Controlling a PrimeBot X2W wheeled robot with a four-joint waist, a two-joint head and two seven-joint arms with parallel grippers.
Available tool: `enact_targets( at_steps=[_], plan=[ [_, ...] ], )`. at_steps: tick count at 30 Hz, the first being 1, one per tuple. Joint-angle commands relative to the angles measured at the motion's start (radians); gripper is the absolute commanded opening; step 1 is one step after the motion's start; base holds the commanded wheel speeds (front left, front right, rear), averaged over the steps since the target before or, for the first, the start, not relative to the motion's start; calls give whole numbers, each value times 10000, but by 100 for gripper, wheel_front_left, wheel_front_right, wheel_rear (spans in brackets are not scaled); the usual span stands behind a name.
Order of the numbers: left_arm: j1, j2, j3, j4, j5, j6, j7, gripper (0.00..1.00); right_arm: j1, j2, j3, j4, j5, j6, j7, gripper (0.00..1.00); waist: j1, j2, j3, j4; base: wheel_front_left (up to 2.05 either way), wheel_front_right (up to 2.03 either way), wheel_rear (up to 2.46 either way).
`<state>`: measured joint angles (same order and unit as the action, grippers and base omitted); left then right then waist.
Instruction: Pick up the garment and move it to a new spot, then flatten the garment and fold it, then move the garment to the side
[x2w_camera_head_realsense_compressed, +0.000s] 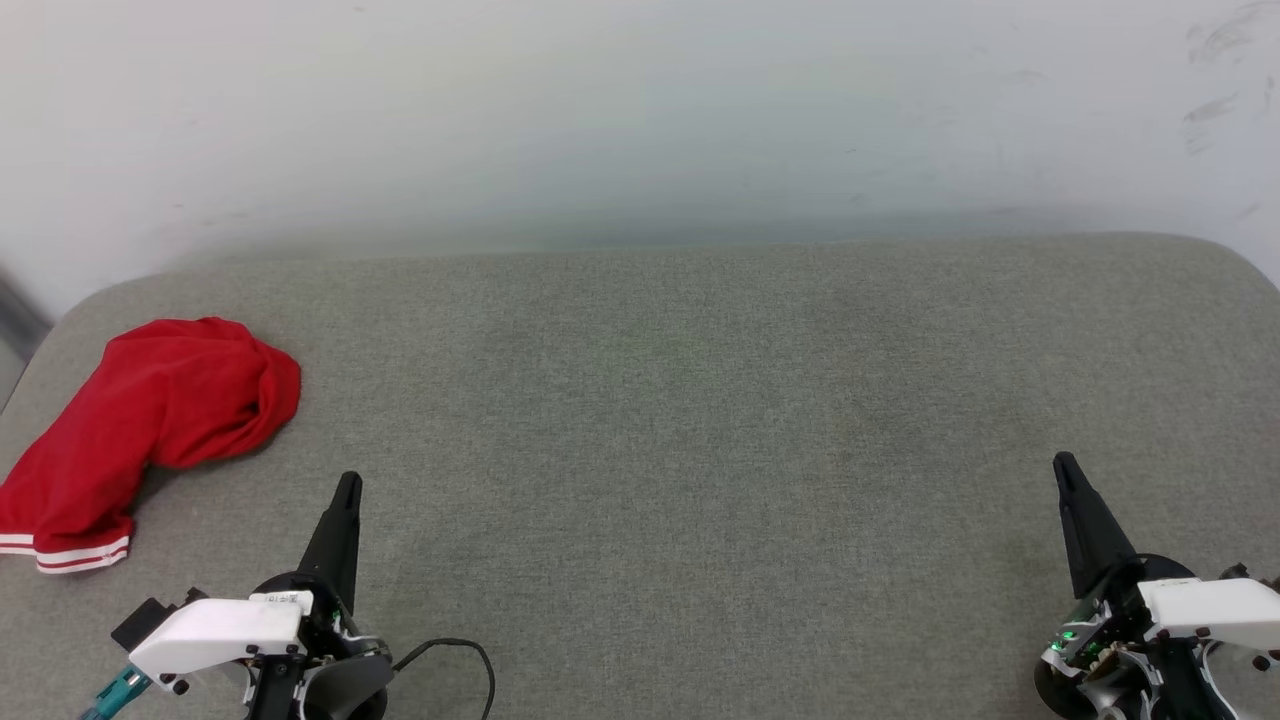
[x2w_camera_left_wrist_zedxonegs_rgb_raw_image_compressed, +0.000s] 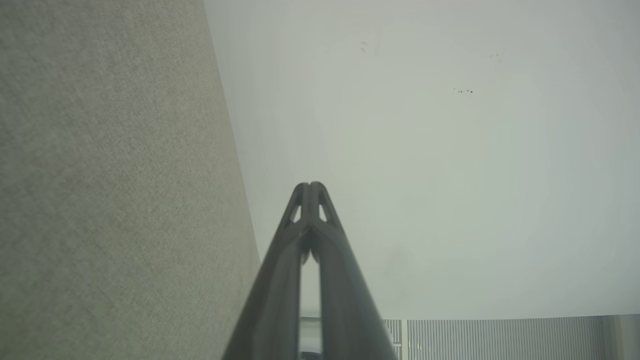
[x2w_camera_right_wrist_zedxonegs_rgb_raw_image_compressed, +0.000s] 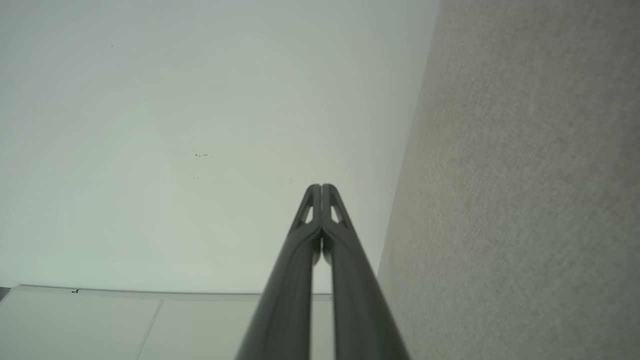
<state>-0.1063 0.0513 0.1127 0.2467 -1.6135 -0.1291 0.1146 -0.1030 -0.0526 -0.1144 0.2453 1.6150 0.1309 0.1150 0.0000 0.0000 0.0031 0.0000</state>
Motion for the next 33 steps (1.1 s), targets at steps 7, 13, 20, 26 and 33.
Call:
enact_targets(
  at_steps=[7,13,20,26,33],
  plan=[
    [-63,-15,25,-3,14,-34,16,0,-114,42,7,9,-43,-3,4,0,0,0,0,0,0,0,0],
    [-63,-15,25,-3,14,-34,16,0,-114,42,7,9,-44,-3,4,0,0,0,0,0,0,0,0],
    [-63,-15,26,-3,13,-34,16,0,-114,42,7,9,-44,-3,4,0,0,0,0,0,0,0,0],
    [-63,-15,26,-3,13,-34,16,0,-114,42,7,9,-43,-3,4,0,0,0,0,0,0,0,0],
    [316,-36,-97,289,36,3,-81,100,340,4,62,273,-49,-2,-79,100,0,0,6,-2,0,0,0]
  ],
)
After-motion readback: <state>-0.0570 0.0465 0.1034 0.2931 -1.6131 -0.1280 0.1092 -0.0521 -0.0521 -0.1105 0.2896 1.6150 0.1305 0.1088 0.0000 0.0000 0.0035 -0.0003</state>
